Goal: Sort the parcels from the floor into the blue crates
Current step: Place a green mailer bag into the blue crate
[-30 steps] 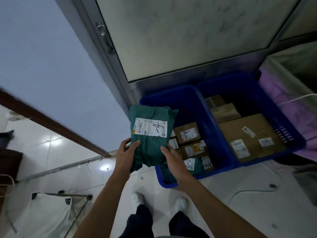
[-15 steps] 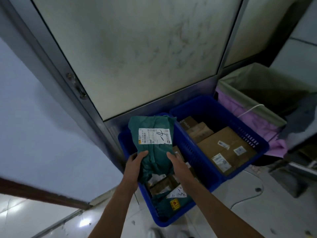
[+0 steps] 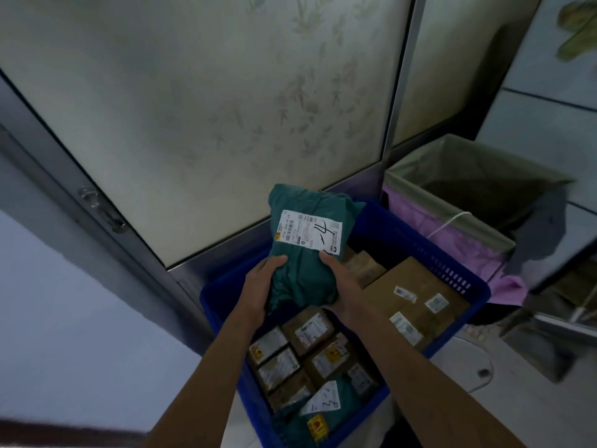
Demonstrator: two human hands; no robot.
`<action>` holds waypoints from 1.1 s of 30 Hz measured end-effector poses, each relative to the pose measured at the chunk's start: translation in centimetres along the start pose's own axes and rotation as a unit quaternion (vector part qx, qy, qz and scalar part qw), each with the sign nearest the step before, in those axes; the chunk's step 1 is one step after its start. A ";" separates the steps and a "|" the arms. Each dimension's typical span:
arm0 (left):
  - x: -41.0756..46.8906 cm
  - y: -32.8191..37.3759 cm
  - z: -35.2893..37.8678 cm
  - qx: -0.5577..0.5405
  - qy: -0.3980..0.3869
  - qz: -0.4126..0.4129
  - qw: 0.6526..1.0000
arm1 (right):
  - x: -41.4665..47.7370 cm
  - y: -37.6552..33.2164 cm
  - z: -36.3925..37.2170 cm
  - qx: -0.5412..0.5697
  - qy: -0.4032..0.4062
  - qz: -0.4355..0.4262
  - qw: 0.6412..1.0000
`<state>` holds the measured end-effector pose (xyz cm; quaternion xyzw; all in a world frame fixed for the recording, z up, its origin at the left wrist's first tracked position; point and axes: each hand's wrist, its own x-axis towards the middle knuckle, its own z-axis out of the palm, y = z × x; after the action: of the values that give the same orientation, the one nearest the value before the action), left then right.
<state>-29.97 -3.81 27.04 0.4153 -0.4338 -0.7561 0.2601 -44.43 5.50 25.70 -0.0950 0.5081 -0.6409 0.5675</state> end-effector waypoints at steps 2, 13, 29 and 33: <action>2.5 -0.1 2.1 0.009 0.012 0.008 1.000 | 1.9 -1.4 -2.2 0.022 -0.021 0.010 0.999; 11.7 -5.3 18.8 -0.163 0.248 -0.010 0.955 | 9.0 -10.9 -11.9 -0.002 -0.005 0.091 0.996; 10.4 -4.1 17.7 -0.159 0.294 0.020 0.942 | 10.2 -15.9 -18.0 -0.282 0.034 0.064 0.957; 10.0 -3.6 16.7 -0.107 0.218 0.019 0.970 | 10.8 -18.9 -20.9 -0.276 0.034 -0.015 0.960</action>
<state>-49.55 -2.22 24.54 0.5316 -0.2914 -0.6842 0.4053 -74.56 4.92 25.37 -0.2335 0.6826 -0.4869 0.4923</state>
